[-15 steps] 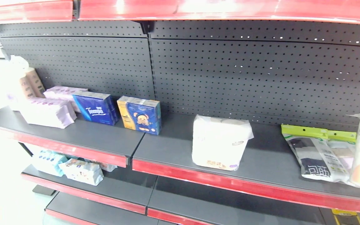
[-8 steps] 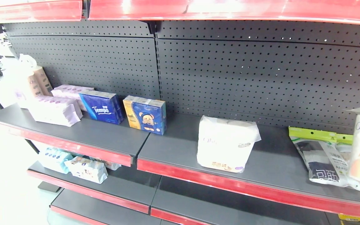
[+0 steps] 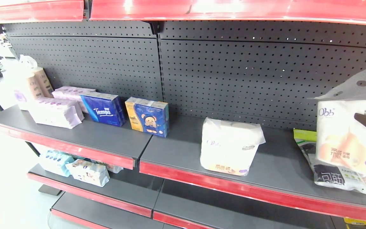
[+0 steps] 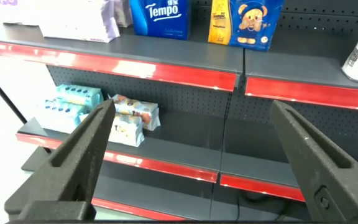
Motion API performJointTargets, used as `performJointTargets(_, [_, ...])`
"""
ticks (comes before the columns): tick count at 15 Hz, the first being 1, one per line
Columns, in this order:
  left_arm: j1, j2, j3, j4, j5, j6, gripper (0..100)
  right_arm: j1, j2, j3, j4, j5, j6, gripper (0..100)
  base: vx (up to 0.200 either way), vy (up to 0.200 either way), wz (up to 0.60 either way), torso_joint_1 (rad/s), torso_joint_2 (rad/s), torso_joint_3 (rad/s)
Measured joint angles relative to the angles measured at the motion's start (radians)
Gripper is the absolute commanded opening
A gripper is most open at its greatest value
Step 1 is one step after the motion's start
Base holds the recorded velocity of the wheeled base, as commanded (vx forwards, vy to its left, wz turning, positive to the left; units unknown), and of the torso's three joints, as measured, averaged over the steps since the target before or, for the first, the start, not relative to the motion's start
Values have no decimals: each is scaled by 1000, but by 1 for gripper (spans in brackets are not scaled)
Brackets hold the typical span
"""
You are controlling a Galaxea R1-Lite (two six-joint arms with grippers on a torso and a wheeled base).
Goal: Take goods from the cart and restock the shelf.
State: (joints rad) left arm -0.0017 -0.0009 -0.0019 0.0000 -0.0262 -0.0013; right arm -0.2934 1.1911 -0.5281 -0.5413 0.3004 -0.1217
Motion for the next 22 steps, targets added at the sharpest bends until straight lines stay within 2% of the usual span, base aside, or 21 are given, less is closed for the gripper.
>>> performJointTargets(2, [0, 0, 0, 0, 0, 0, 100, 15, 76, 15, -108, 43, 0, 0, 0, 0, 0, 0, 0, 0])
performJointTargets(9, [0, 0, -1, 0, 0, 0, 100, -2, 340, 22, -426, 330, -1, 0, 0, 0, 0, 0, 0, 0])
performJointTargets(11, [0, 0, -1, 0, 0, 0, 100, -27, 409, 5, -470, 420, -1, 0, 0, 0, 0, 0, 0, 0])
performJointTargets(17, [0, 0, -1, 0, 0, 0, 100, -46, 568, -63, -609, 516, 3, 0, 0, 0, 0, 0, 0, 0])
performJointTargets(22, [0, 0, -1, 0, 0, 0, 100, -30, 669, -132, -665, 607, 45, 0, 0, 0, 0, 0, 0, 0])
